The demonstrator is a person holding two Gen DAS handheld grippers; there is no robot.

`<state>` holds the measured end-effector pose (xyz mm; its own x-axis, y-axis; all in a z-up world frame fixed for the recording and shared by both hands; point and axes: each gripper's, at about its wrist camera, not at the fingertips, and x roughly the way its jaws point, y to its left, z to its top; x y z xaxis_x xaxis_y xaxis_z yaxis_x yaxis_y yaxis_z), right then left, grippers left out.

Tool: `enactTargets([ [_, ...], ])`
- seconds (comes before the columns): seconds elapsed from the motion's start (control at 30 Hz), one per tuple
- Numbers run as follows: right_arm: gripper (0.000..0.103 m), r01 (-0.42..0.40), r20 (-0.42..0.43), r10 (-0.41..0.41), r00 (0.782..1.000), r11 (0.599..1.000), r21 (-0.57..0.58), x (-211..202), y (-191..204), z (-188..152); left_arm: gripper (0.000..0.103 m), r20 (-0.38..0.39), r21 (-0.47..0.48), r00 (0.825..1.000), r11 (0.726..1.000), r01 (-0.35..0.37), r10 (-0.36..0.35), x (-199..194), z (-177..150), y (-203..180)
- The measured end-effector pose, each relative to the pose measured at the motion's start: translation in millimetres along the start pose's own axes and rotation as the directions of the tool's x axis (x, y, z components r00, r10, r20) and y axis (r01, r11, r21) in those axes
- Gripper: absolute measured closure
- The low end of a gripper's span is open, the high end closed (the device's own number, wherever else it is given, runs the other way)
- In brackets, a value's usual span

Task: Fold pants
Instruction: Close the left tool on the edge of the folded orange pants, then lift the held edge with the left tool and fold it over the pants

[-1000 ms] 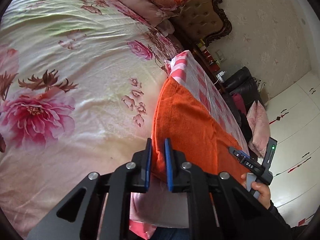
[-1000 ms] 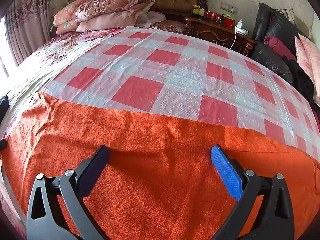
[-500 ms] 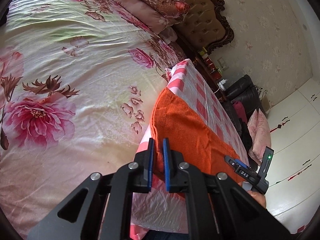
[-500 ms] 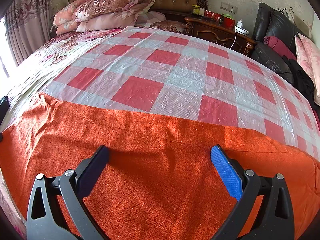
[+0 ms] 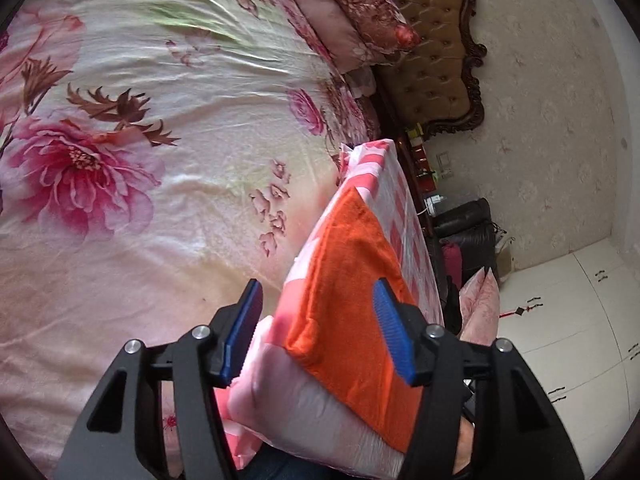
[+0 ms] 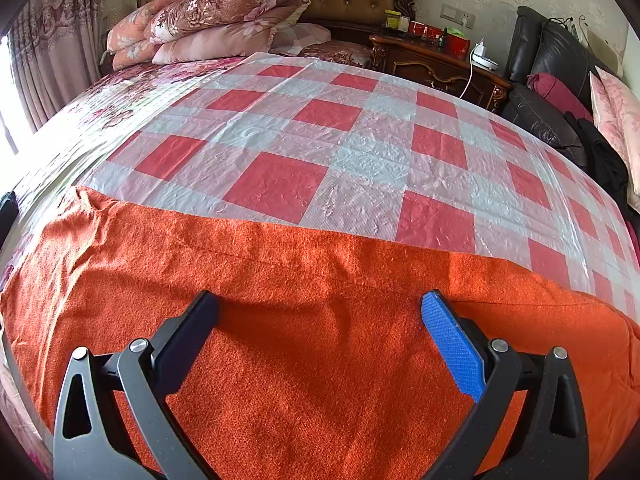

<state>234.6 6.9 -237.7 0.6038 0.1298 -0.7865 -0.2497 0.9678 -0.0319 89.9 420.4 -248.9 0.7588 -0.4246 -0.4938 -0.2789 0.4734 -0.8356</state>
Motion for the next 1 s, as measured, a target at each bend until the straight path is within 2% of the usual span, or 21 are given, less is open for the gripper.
enactTargets([
  [0.1,0.005,-0.015,-0.011,0.015,1.0,1.0,0.004,3,-2,4,0.044,-0.038,-0.064,0.998,0.997,0.048,-0.05,4,0,16],
  [0.2,0.006,-0.006,-0.018,0.005,1.0,1.0,-0.015,-1,0,7,0.047,-0.105,-0.007,0.991,0.996,0.086,-0.086,14,-5,7],
  [0.23,0.009,-0.028,0.008,0.028,1.0,1.0,-0.006,-12,0,8,0.057,-0.124,0.037,0.99,0.996,0.076,-0.071,19,-7,-1],
  [0.27,0.009,-0.045,0.025,0.045,0.999,0.999,0.005,-21,-1,8,0.078,-0.125,0.098,0.992,0.995,0.006,0.006,21,-7,-9],
  [0.3,0.009,-0.063,0.046,0.063,0.997,0.998,0.013,-33,-1,8,0.084,-0.12,0.171,0.989,0.983,-0.067,0.089,23,-6,-17],
  [0.33,0.008,-0.084,0.067,0.083,0.994,0.996,0.011,-49,0,5,0.092,-0.105,0.24,0.987,0.966,-0.094,0.123,20,-6,-27],
  [0.37,0.008,-0.091,0.078,0.09,0.993,0.996,0.006,-60,0,3,0.094,-0.084,0.288,0.985,0.95,-0.122,0.152,16,-6,-37],
  [0.47,0.007,-0.127,0.09,0.125,0.988,0.992,0.024,-93,-5,-18,0.095,-0.042,0.402,0.985,0.906,-0.135,0.166,4,-8,-72],
  [0.53,0.007,-0.176,0.067,0.171,0.983,0.982,0.069,-100,-14,-29,0.095,-0.016,0.432,0.985,0.889,-0.15,0.174,2,-10,-99],
  [0.57,0.007,-0.203,0.048,0.199,0.979,0.974,0.096,-101,-20,-33,0.095,0.013,0.466,0.981,0.867,-0.179,0.195,0,-13,-117],
  [0.63,0.007,-0.277,0.012,0.279,0.96,0.945,0.176,-100,-35,-41,0.095,0.084,0.563,0.961,0.784,-0.263,0.262,5,-28,-157],
  [0.7,0.007,-0.359,0.002,0.375,0.927,0.885,0.296,-99,-58,-47,0.095,0.134,0.664,0.955,0.691,-0.285,0.265,10,-53,-203],
  [0.73,0.007,-0.385,0.001,0.411,0.912,0.852,0.356,-99,-71,-50,0.095,0.147,0.694,0.954,0.66,-0.287,0.26,15,-62,-219],
  [0.77,0.007,-0.387,0.003,0.415,0.91,0.846,0.367,-100,-76,-52,0.095,0.16,0.729,0.953,0.619,-0.291,0.259,22,-74,-237],
  [0.8,0.007,-0.371,0.004,0.396,0.918,0.857,0.357,-104,-81,-53,0.095,0.177,0.754,0.948,0.582,-0.304,0.265,29,-83,-248],
  [0.83,0.006,-0.349,0.001,0.371,0.929,0.872,0.343,-107,-83,-54,0.095,0.2,0.765,0.942,0.558,-0.321,0.269,36,-88,-257],
  [0.87,0.006,-0.338,-0.002,0.36,0.933,0.879,0.337,-109,-85,-55,0.095,0.189,0.756,0.948,0.578,-0.307,0.257,40,-85,-258],
  [0.9,0.006,-0.338,-0.005,0.361,0.932,0.878,0.339,-110,-88,-60,0.095,0.165,0.737,0.954,0.612,-0.287,0.249,43,-79,-255],
  [0.93,0.006,-0.348,-0.007,0.373,0.928,0.871,0.346,-110,-92,-63,0.095,0.156,0.719,0.953,0.632,-0.289,0.259,46,-73,-250],
  [1.0,0.006,-0.356,-0.016,0.388,0.922,0.862,0.361,-108,-98,-70,0.095,0.155,0.711,0.947,0.633,-0.305,0.282,49,-67,-245],
])
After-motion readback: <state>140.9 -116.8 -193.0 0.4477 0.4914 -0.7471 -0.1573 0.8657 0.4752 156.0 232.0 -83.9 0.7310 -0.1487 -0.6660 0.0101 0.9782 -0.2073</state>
